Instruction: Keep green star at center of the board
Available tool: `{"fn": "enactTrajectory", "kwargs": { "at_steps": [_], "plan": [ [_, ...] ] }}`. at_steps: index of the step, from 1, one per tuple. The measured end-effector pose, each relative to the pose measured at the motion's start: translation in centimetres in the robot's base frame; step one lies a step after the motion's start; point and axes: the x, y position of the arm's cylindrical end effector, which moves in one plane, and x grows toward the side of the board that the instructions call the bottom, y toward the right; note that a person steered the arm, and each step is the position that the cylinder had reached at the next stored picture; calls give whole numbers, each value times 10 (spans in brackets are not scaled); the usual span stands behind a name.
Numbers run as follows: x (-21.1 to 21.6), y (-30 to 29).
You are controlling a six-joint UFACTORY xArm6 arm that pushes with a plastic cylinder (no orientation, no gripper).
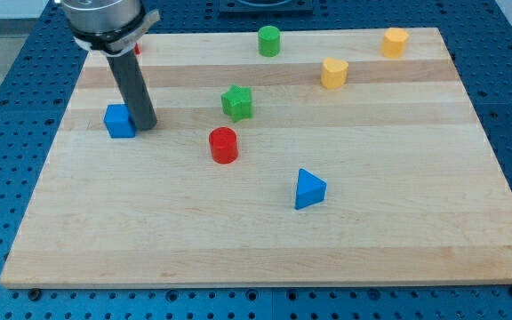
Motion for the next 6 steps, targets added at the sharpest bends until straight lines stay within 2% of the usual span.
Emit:
{"fn": "enactTrajectory", "kwargs": {
  "at_steps": [3,6],
  "plan": [
    [0,-43],
    [-5,-23]
  ]
}}
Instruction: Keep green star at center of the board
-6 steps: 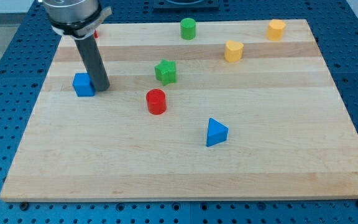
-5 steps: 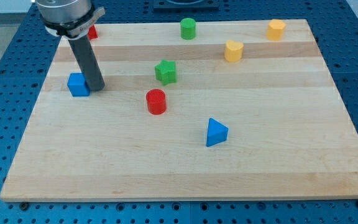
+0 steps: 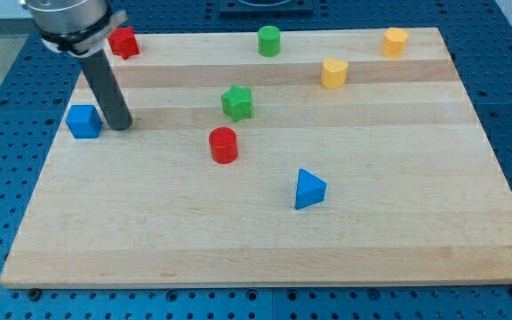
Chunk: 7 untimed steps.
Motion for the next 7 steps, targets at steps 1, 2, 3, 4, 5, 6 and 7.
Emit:
{"fn": "enactTrajectory", "kwargs": {
  "at_steps": [1,2,3,4,5,6,7],
  "plan": [
    [-33,9],
    [-57,19],
    [-55,61],
    [-52,102],
    [-51,131],
    [-36,135],
    [-27,138]
  ]
}}
